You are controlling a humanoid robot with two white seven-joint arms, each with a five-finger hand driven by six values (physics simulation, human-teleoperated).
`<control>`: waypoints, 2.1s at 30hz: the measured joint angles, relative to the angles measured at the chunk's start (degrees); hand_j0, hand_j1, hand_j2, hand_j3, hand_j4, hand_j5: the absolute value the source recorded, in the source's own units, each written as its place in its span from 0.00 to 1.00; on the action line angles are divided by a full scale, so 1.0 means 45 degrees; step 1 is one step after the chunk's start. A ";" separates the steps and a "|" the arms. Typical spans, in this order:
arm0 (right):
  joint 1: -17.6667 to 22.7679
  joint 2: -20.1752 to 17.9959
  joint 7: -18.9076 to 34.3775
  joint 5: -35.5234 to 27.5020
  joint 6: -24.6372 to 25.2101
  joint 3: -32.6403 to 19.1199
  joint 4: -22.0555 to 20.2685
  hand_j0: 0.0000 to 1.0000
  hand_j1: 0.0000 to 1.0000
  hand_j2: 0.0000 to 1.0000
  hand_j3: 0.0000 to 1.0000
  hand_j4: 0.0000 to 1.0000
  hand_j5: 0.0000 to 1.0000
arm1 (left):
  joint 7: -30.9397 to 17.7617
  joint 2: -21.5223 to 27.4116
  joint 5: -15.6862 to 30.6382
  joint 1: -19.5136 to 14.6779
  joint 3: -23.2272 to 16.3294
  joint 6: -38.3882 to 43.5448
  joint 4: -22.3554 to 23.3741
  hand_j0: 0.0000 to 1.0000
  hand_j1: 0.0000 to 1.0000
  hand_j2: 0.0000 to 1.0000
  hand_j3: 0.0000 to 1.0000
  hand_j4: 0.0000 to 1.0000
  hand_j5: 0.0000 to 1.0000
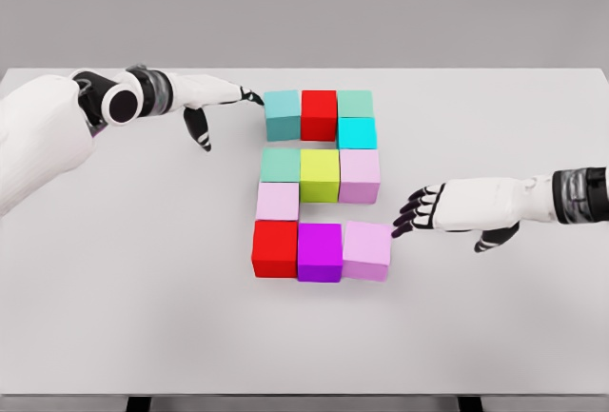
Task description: Assemble the squares on the desktop into the number 2
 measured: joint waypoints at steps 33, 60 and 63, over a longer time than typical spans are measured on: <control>-0.0410 -0.1184 0.0000 -0.0630 0.0001 0.0690 -0.0912 1.00 1.00 1.00 1.00 1.00 1.00 | -0.0002 0.0021 -0.0123 -0.0156 0.0569 -0.0222 0.0524 1.00 1.00 1.00 1.00 1.00 1.00; -0.0430 -0.0809 0.0000 -0.0589 0.0001 0.0957 -0.1227 1.00 1.00 1.00 1.00 1.00 1.00 | -0.0020 0.0619 -0.0078 -0.0117 0.0680 -0.1490 0.0520 1.00 1.00 1.00 1.00 1.00 1.00; -0.0430 -0.0786 0.0000 -0.0586 0.0001 0.0957 -0.1229 1.00 1.00 1.00 1.00 1.00 1.00 | -0.0020 0.0619 -0.0079 -0.0117 0.0679 -0.1490 0.0524 1.00 1.00 1.00 1.00 1.00 1.00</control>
